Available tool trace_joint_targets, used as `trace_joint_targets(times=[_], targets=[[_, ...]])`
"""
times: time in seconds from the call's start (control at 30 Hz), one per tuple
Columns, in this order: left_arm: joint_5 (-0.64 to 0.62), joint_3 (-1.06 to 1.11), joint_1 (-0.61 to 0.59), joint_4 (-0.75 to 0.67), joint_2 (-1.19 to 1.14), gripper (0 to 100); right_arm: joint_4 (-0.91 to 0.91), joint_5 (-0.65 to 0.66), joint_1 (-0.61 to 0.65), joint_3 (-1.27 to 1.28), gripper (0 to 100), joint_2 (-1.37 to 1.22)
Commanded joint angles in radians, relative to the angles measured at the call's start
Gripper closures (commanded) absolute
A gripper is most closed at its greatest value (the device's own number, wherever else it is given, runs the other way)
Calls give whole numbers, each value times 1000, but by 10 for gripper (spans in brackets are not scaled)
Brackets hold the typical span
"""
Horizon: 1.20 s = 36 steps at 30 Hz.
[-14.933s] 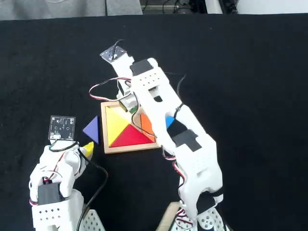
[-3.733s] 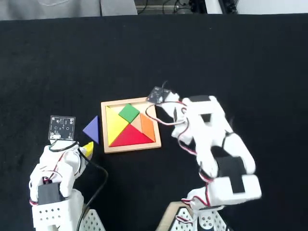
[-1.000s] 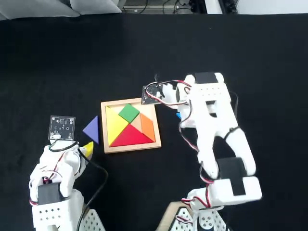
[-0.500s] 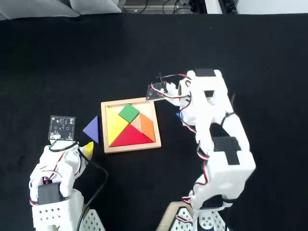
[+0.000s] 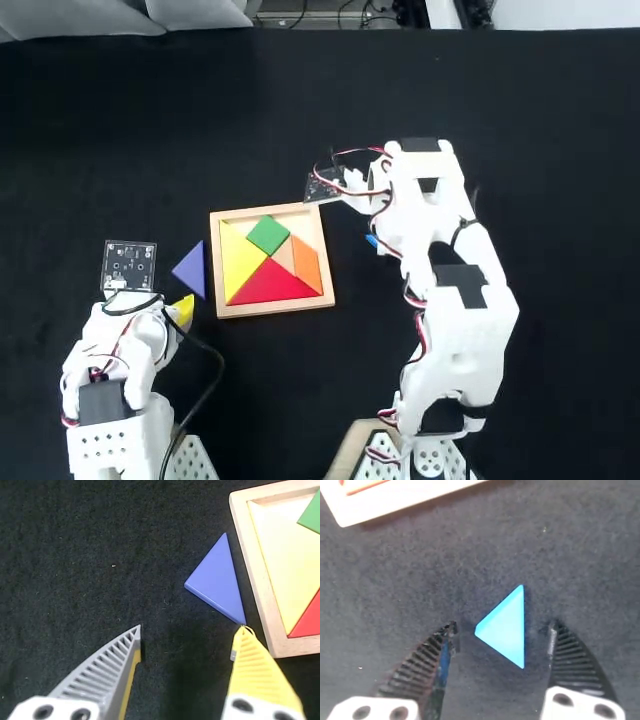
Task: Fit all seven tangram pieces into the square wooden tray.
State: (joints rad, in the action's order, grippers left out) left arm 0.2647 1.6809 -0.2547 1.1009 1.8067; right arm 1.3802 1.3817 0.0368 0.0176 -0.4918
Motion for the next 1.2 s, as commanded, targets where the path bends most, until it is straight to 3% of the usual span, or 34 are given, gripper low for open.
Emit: trace_joint_targets(times=[0.0, 0.2, 0.53, 0.77, 1.17], targets=[[-5, 19, -2, -17, 6, 712, -11, 8, -18, -51, 705, -47], [-5, 19, -2, -17, 6, 712, -9, 8, -18, -50, 727, -45], [-5, 19, -2, -17, 6, 712, -8, 8, -17, -50, 969, -45], [-5, 19, -2, -17, 6, 712, 5, 2, -17, -68, 973, -35], [-5, 19, -4, -17, 6, 712, 221, -152, -11, -338, 975, 170]])
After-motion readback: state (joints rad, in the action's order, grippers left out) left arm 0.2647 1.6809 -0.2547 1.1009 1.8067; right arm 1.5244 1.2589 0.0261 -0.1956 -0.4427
